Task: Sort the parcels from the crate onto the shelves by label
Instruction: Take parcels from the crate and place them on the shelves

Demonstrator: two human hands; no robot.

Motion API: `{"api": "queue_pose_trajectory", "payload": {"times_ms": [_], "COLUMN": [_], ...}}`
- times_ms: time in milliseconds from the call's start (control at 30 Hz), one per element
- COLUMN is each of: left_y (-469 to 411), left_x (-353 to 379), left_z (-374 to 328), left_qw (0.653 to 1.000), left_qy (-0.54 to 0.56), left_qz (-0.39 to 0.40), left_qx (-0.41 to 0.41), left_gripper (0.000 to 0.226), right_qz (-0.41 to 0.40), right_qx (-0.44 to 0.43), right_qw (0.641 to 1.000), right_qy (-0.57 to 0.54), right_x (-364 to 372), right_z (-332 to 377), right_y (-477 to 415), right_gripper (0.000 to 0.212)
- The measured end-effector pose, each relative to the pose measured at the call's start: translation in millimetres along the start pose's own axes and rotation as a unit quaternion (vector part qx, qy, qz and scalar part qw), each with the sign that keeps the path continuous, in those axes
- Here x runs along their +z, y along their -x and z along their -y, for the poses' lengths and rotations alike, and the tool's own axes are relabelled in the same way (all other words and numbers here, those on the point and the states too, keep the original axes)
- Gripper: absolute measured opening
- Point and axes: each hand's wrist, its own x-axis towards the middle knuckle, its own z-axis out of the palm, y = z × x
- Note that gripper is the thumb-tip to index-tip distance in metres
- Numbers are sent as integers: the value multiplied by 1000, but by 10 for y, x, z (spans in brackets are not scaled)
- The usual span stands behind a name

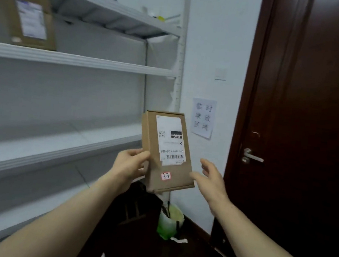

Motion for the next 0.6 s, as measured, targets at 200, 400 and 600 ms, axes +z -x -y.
{"api": "queue_pose_trajectory", "payload": {"times_ms": [200,400,600], "left_y": [-103,-130,41], "left_x": [-1191,-2157,-2660], "left_z": [-133,-159,-222], "left_qw": [997,994,974], "left_qy": [80,86,-62], "left_qz": [-3,-63,-218], "left_qx": [-5,-38,-9], "left_gripper": [23,34,94], "right_qz": [193,269,283], "right_qx": [128,91,73], "right_qw": [953,924,916], "right_qy": [-196,-255,-274], "right_x": [1147,2085,2732], "right_z": [306,587,895], "right_y": [-40,-30,-108], "right_gripper": [17,19,40]}}
